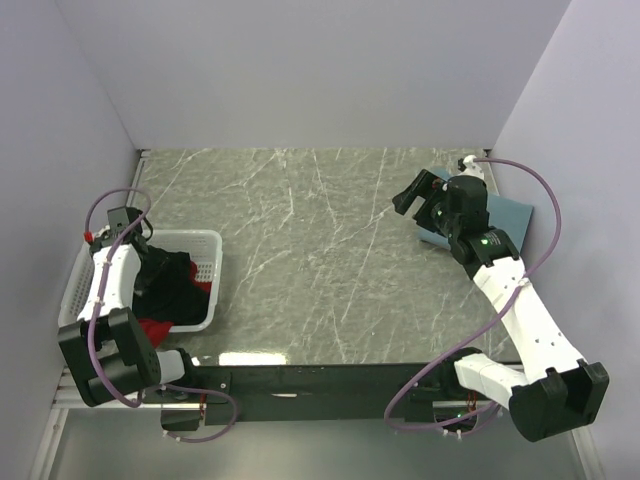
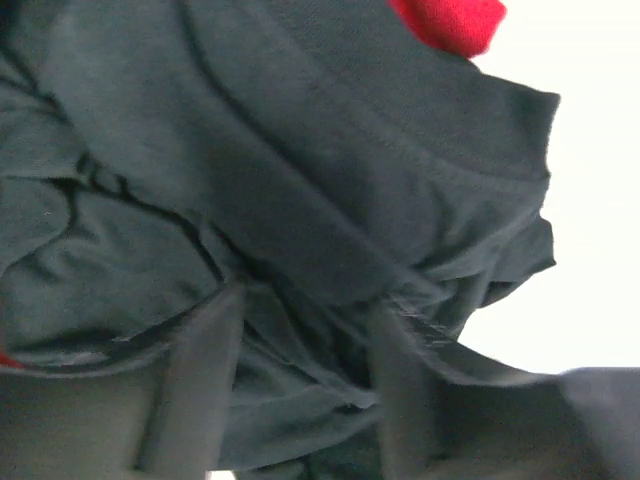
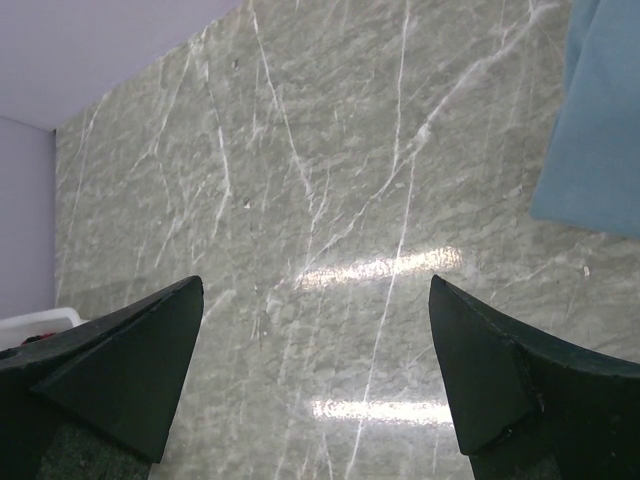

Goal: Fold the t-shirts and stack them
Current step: Grab the tshirt from the pile, then move the tshirt to the center of the board

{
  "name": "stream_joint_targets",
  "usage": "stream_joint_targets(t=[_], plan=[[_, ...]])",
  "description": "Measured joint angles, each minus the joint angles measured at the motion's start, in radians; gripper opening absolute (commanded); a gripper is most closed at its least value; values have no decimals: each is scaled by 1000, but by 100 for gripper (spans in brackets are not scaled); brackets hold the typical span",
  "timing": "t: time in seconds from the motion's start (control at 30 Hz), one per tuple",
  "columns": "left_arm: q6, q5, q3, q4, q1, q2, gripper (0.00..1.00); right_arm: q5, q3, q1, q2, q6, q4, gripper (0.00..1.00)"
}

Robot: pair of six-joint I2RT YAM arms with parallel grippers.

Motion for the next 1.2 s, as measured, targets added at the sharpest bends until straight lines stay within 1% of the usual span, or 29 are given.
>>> stream_joint_targets(t=[0.07,0.1,0.13,0.17,0.27,0.33,0.47,0.63,0.7,0.87,0.97,1.07,1.2], plan=[[2,11,-6,15,2,-2,38,-3,0,-3,0,0,2,100],[6,11,-6,27,2,-3,14,-5,0,-5,0,0,3,100],[3,11,-6,35,2,-3,2,-6,0,-6,1,0,3,100],[14,12,-5,42,2,-3,1,-6,0,-8,2,0,4,100],[31,13,11,29,5,-2,1,-6,0,-9,11,0,4,100],[33,14,55,3,5,-3,1,-8,0,-11,22,0,3,100],[32,13,201,-27,7,-23,0,-9,3,-19,34,-1,0,99],[36,17,372,-18,10,-116,0,-9,34,-25,47,-4,-5,98],[37,39,416,-2,10,-158,0,-8,47,-27,53,-4,-4,97],[29,167,505,65,-7,-225,0,-9,73,-29,71,-5,-4,96],[28,253,587,116,-61,-202,0,-9,89,-30,85,-5,-4,96],[29,333,760,127,-159,-100,0,-10,101,-30,98,-4,-4,95],[26,430,1066,172,-331,96,0,-25,105,-30,102,-4,-5,94]])
